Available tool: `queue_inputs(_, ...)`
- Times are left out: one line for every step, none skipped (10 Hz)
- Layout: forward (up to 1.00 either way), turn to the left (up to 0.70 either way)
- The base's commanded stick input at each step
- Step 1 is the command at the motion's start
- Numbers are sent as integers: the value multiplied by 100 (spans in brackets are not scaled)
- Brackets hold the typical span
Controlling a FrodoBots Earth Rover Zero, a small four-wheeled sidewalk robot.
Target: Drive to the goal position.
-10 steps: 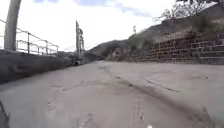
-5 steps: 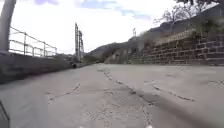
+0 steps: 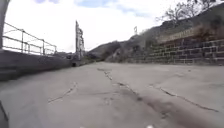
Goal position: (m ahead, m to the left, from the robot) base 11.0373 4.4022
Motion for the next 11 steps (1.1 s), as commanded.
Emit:
queue_inputs(85, 0)
queue_inputs(85, 0)
queue_inputs(85, 0)
queue_inputs(83, 0)
queue_inputs(78, 0)
queue_inputs(74, 0)
queue_inputs(70, 0)
queue_inputs(70, 0)
queue_inputs(70, 0)
queue_inputs(70, 0)
queue_inputs(70, 0)
